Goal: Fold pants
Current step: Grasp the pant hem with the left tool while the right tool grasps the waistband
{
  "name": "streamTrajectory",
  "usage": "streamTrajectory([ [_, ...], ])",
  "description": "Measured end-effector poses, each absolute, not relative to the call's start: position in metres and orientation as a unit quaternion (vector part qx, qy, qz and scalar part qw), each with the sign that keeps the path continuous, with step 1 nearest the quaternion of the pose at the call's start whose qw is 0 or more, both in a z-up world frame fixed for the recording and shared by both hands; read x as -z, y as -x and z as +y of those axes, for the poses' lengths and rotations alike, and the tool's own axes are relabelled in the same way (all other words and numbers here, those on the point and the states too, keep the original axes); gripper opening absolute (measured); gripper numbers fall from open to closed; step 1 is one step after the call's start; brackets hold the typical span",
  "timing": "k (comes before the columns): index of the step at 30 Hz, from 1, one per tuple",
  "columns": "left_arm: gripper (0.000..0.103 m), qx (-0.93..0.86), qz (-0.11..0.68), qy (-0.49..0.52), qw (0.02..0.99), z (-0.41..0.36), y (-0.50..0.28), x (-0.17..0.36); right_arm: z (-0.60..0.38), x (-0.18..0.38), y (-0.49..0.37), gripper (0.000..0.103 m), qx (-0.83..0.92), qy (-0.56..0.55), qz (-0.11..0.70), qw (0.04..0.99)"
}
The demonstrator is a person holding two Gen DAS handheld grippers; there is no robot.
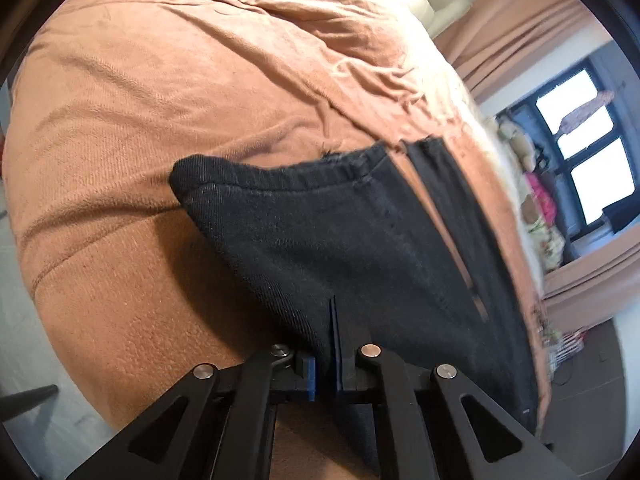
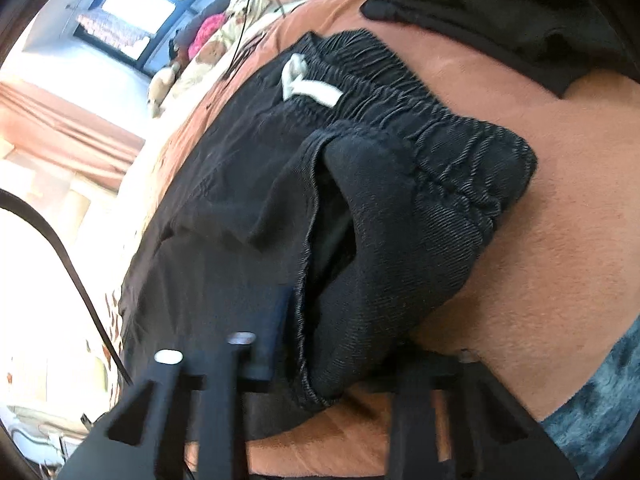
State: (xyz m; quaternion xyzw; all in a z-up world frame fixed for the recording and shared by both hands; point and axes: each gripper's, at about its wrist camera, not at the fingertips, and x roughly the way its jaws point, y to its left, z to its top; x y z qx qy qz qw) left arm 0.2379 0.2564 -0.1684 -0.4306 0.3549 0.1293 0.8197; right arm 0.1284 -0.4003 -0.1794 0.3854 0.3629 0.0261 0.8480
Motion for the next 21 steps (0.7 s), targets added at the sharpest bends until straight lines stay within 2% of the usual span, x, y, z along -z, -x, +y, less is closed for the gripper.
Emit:
streamTrajectory([
  [1,0.004,-0.126,0.351,0.431,0.822,0.257,-0.237,0.164,-0.401,0.175,-0.129,0.009,-0.029,-0.387,0.356,0.850],
  [4,0.004,-0.119,0.337,0.415,0.837,0.252,-0.242,0.143,-0.406,0.162,-0.122,0.005,-0.035,-0.388,0.332,0.859],
  [12,0.004,-0.095,0.285,0.402,0.865,0.248,-0.262,0.078,-0.403,0.112,-0.095,0.003,-0.052,-0.377,0.264,0.886],
  [21,0.004,-0.079,0.266,0.373,0.885,0.242,-0.311,0.030,-0.406,0.071,-0.104,0.003,-0.076,-0.362,0.222,0.902],
])
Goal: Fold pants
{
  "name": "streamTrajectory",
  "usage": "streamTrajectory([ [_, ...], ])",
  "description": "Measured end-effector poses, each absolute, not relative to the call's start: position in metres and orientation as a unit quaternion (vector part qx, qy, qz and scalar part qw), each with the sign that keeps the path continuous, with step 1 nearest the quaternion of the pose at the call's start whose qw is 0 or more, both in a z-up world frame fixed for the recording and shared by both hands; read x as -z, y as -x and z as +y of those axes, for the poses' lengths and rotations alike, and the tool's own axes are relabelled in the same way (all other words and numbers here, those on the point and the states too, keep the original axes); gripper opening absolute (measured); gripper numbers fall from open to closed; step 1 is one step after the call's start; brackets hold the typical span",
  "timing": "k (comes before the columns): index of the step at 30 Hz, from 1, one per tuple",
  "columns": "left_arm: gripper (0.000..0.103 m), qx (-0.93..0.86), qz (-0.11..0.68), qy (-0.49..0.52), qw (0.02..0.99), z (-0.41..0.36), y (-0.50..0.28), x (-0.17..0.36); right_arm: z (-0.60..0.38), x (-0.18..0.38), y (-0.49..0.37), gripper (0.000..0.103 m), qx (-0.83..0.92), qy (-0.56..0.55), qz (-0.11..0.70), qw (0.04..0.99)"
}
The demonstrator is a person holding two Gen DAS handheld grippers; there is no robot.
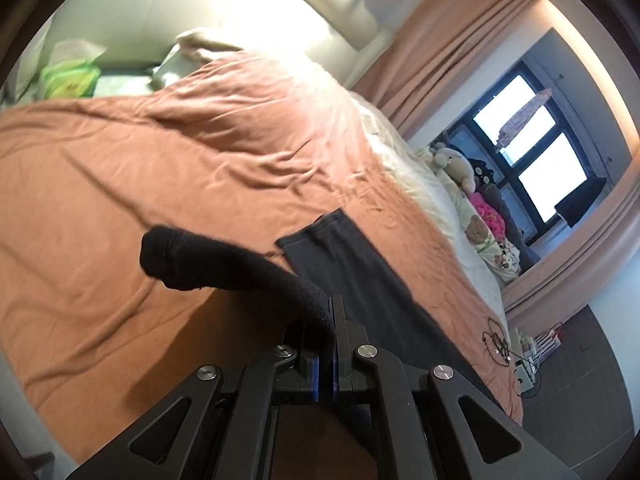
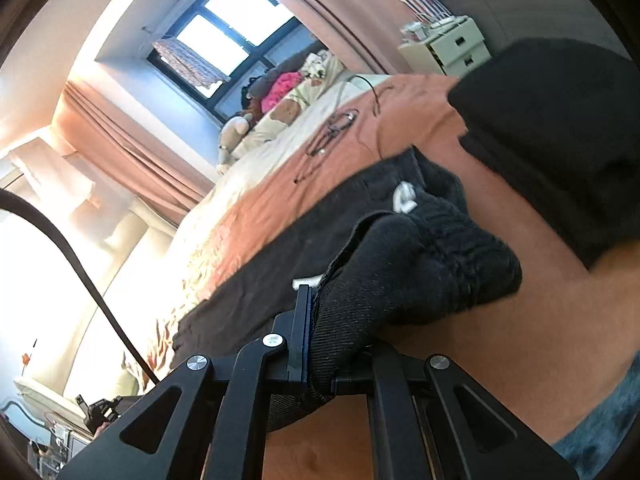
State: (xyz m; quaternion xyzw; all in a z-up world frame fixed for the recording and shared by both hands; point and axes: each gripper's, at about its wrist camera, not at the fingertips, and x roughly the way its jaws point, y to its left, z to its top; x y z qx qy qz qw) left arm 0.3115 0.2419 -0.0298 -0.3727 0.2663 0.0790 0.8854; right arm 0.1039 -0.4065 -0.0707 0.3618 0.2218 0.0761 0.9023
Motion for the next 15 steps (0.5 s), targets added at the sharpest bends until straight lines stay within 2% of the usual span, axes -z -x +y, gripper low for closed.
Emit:
streamTrajectory([
  [15,0.004,-0.072,0.275,0.355,0.891,0.229,-0.425,0.008,-0.388,0.043,-0.182,0.003,-0.045,-0.332,0.223,0.916],
])
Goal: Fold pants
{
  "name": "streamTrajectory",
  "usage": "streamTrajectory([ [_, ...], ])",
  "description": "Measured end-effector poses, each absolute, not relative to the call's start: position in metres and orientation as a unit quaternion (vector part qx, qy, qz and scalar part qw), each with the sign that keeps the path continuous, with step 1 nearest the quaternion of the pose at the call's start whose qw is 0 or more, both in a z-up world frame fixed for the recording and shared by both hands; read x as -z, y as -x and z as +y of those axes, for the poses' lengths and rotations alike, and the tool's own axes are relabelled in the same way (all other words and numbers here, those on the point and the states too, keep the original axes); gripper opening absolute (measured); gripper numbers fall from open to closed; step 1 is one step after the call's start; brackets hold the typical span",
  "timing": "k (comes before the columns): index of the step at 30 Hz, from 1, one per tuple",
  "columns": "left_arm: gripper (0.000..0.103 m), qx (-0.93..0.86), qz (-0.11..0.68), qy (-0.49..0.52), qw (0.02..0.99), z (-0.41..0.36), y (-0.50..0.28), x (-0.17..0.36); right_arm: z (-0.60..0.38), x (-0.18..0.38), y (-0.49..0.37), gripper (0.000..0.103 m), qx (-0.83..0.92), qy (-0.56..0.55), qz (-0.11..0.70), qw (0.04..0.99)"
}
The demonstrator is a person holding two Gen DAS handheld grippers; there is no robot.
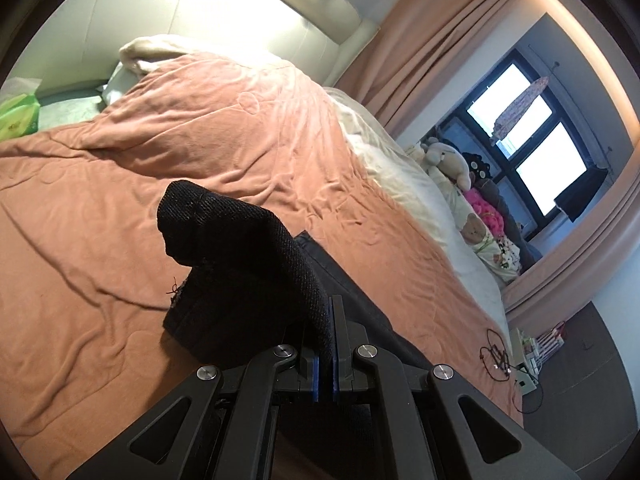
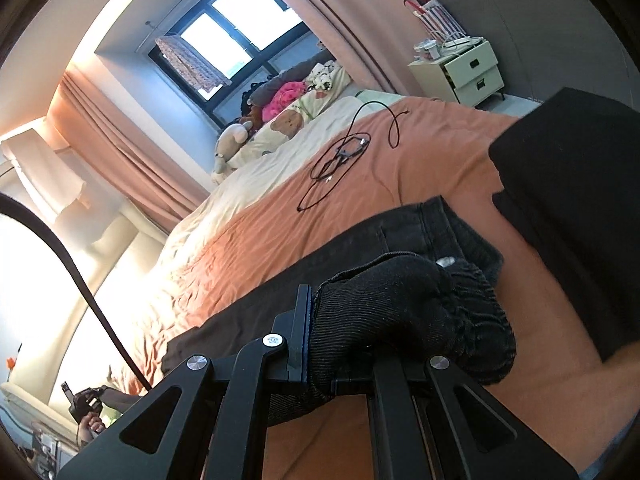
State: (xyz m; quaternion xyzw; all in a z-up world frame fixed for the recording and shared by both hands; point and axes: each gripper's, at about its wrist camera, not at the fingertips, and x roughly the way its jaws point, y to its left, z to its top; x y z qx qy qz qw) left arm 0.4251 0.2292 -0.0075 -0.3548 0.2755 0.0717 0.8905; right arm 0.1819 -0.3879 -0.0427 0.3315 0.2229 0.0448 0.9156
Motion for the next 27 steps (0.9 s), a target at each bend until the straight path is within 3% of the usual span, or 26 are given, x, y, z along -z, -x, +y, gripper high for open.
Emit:
streamTrajectory([
  [27,0.004,-0.116,0.395,0.279,0.868,0.190,-0.642,0.084,-0.368,0.049,-0.374,0.003,-0.007,-0.301,0.297,0.906],
])
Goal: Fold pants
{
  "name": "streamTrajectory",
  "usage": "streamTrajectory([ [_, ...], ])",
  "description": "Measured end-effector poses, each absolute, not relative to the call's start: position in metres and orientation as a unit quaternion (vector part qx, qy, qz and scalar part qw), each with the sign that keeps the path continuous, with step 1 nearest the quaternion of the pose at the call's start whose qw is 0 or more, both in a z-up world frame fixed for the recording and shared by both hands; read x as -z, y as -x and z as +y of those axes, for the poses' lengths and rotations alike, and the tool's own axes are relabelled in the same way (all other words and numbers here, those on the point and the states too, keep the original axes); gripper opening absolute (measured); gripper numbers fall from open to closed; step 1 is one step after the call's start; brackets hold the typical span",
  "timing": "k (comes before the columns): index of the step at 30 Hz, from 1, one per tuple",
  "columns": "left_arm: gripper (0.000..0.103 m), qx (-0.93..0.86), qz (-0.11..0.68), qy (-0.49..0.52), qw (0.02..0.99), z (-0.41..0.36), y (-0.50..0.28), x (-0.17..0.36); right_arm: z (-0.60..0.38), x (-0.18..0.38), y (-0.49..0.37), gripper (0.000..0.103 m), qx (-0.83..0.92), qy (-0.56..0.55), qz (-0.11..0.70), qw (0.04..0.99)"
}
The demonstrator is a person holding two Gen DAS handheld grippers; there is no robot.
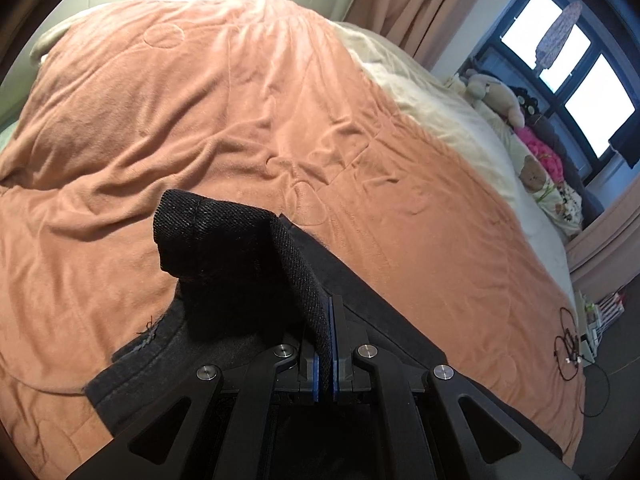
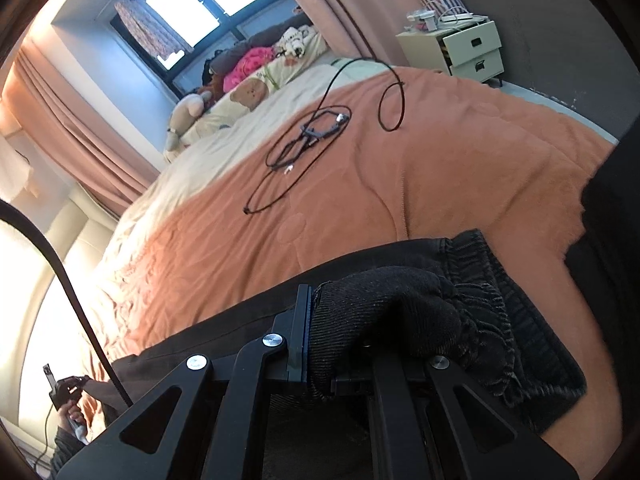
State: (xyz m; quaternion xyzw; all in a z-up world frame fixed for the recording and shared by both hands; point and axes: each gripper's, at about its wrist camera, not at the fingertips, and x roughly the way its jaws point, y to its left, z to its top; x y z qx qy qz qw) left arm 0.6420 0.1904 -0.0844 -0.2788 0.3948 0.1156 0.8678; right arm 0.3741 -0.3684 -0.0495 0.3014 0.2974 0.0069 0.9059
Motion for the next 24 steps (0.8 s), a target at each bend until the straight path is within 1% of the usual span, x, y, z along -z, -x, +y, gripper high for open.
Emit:
streamTrajectory([
  [13,0.004,-0.148,0.443,0.266,0.843,0.181,-0.693,0.133,-0.367,0.068,-0.439,0.003,0.020,-0.285,0.341,0.896],
  [15,0.012,-0.145,0.450,0.268,0.839,0.174,-0.692,0.135,-0.363,0.070,-0.444,0.004,0.026,-0.284,0.352,0.892],
  [16,0.027,-0.135,0.451,0.273,0.839,0.171,-0.691,0.135,-0.361,0.070,-0.448,0.006,0.025,-0.285,0.357,0.889],
  [17,0.046,-0.118,0.450,0.280,0.840,0.167,-0.688,0.134,-0.360,0.070,-0.448,0.012,0.019,-0.288,0.359,0.887],
  [18,0.053,-0.103,0.446,0.282,0.843,0.161,-0.684,0.132,-0.356,0.068,-0.446,0.017,0.002,-0.291,0.356,0.888],
  [19,0.059,-0.095,0.443,0.278,0.847,0.155,-0.681,0.130,-0.353,0.067,-0.446,0.032,-0.008,-0.290,0.354,0.889],
  [20,0.059,-0.088,0.444,0.272,0.849,0.148,-0.677,0.128,-0.348,0.064,-0.443,0.046,-0.022,-0.288,0.353,0.890],
  [21,0.059,-0.081,0.446,0.270,0.850,0.143,-0.675,0.128,-0.344,0.063,-0.441,0.050,-0.029,-0.286,0.353,0.891],
  [22,0.059,-0.070,0.449,0.270,0.849,0.137,-0.672,0.128,-0.338,0.060,-0.438,0.051,-0.037,-0.280,0.354,0.892],
  [24,0.059,-0.063,0.455,0.269,0.847,0.128,-0.668,0.129,-0.327,0.058,-0.436,0.052,-0.052,-0.269,0.363,0.891],
])
